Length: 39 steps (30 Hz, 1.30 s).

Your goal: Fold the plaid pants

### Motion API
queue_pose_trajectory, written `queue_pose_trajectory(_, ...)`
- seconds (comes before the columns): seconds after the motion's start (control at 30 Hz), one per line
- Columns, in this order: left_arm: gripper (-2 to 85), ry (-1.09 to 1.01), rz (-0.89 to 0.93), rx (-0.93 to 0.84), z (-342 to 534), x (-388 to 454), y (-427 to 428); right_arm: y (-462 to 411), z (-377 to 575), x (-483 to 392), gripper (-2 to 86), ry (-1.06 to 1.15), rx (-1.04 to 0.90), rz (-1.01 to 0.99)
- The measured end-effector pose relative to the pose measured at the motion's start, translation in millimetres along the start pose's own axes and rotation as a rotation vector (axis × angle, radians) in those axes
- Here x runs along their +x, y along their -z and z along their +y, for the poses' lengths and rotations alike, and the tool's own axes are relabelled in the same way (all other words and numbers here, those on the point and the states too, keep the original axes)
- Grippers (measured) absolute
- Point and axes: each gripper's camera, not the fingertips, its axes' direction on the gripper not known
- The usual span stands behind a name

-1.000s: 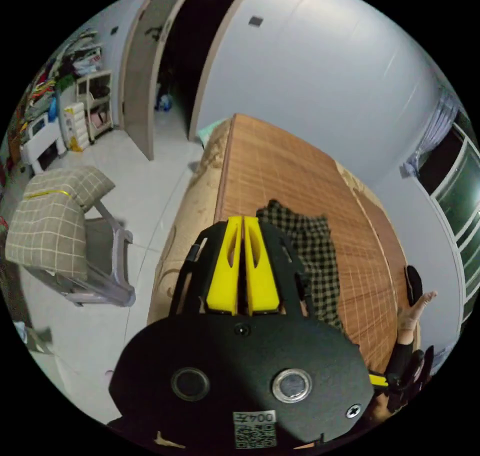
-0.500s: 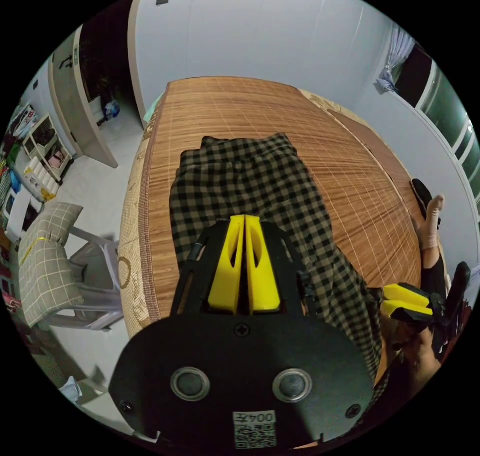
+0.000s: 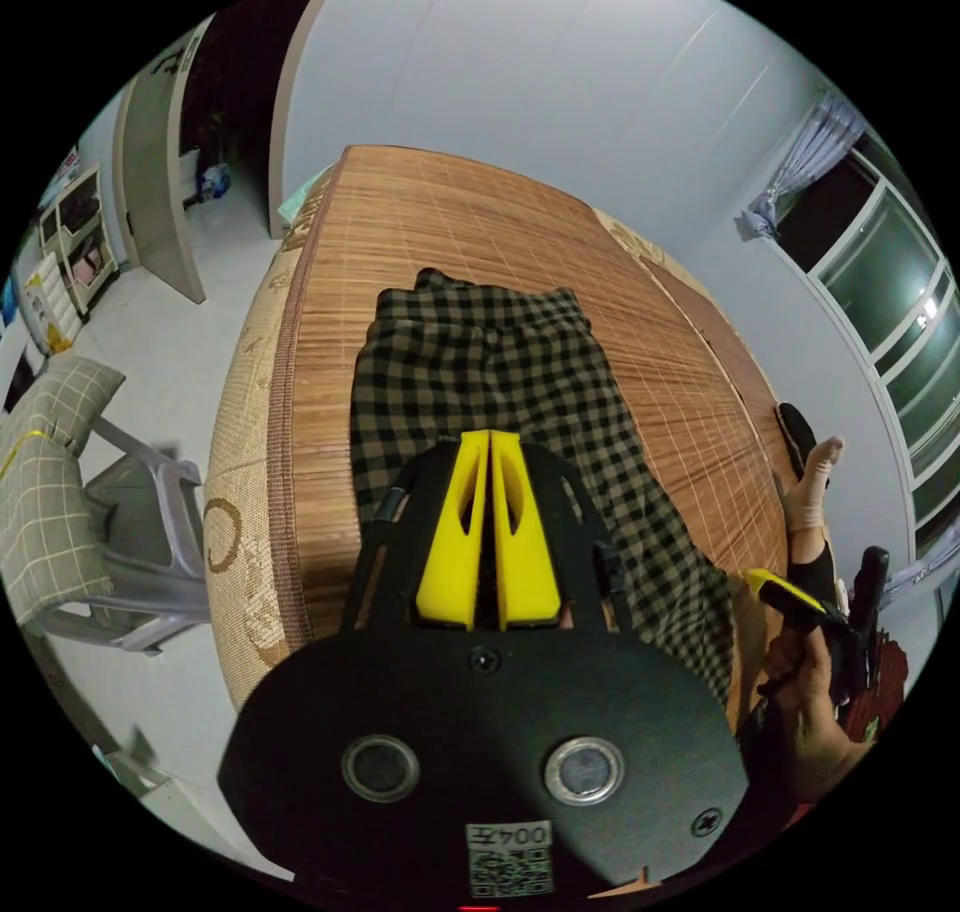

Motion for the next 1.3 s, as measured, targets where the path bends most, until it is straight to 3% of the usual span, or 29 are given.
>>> queue_pose_trajectory(0.07,1.2,0.000,0.007,-0.009,-6.2,1.1,-0.3,16.7,3.2,-5.4,6.6,0.068,0.101,-0.136)
queue_pose_trajectory(0.17,2.1,-0.017,0.015,0.037,-17.5,8.9,13.7,2.5,0.7,-12.4,8.3,0.105,0.024,-0.252)
queue_pose_trajectory(0.3,4.0,-0.194,-0.041,0.167,-46.1,47.2,40.7,-16.6,2.0,-18.7,9.9,0.108,-0.041,-0.239)
queue_pose_trajectory(0.53,11.1,-0.320,-0.112,-0.063,-100.6,104.7,-17.5,-25.7,2.7,-34.7,7.8,0.173,-0.081,-0.122)
queue_pose_trajectory(0.7,6.6,-0.330,-0.303,-0.147,-107.8,113.3,-52.6,-25.6,0.5,-30.0,3.4,0.164,-0.081,-0.115)
queue_pose_trajectory(0.8,4.4,-0.250,-0.238,-0.035,-116.2,104.2,-28.5,-14.3,2.3,-29.5,2.1,0.153,-0.029,-0.108)
queue_pose_trajectory(0.87,3.8,-0.101,-0.055,0.111,-122.6,81.6,3.7,5.0,6.7,-25.1,1.6,0.110,0.049,-0.100)
queue_pose_trajectory(0.97,4.4,-0.080,0.128,0.108,-131.7,70.9,-7.1,13.5,9.2,-12.3,1.6,0.063,0.088,-0.045)
queue_pose_trajectory(1.1,7.1,-0.115,0.174,-0.115,-141.4,85.5,-59.2,2.1,6.8,12.1,2.4,-0.030,0.024,-0.088)
queue_pose_trajectory(1.2,8.4,-0.173,0.233,-0.034,-147.8,93.7,-43.9,8.4,4.8,17.4,3.2,-0.037,0.027,-0.078)
queue_pose_trajectory(1.3,8.2,-0.221,0.053,0.094,-149.1,84.6,-7.6,15.7,4.7,22.7,4.1,-0.068,0.047,-0.081)
